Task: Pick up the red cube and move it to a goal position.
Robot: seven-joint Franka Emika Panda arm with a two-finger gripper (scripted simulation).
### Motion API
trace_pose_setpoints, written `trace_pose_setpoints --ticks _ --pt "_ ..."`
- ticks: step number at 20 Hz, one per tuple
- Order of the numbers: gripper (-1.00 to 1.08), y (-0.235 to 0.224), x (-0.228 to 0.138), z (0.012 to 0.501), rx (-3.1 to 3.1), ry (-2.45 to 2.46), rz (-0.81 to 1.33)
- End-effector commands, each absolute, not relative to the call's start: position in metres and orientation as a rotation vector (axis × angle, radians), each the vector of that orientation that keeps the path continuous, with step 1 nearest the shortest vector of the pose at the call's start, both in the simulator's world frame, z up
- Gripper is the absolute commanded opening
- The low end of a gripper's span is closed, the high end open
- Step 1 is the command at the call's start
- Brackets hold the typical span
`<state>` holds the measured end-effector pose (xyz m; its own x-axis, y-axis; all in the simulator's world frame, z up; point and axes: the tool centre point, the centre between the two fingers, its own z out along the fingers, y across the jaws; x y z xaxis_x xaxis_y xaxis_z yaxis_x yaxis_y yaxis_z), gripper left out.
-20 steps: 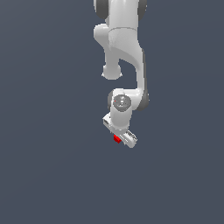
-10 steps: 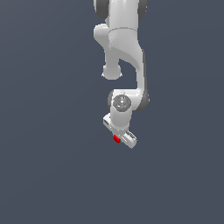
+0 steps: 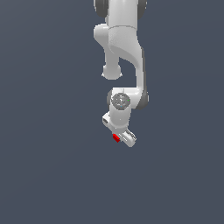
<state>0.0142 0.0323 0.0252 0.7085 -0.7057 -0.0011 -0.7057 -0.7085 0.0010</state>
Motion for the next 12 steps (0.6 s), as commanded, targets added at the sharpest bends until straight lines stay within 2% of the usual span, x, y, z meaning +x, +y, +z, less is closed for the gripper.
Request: trace_pose_setpoints --ticks 1,12 --pt "-1.0 0.028 0.011 0.031 2.903 -1.2 0.0" --pt "-1.0 -0.013 -0.025 0.086 2.904 -1.201 -0.001"
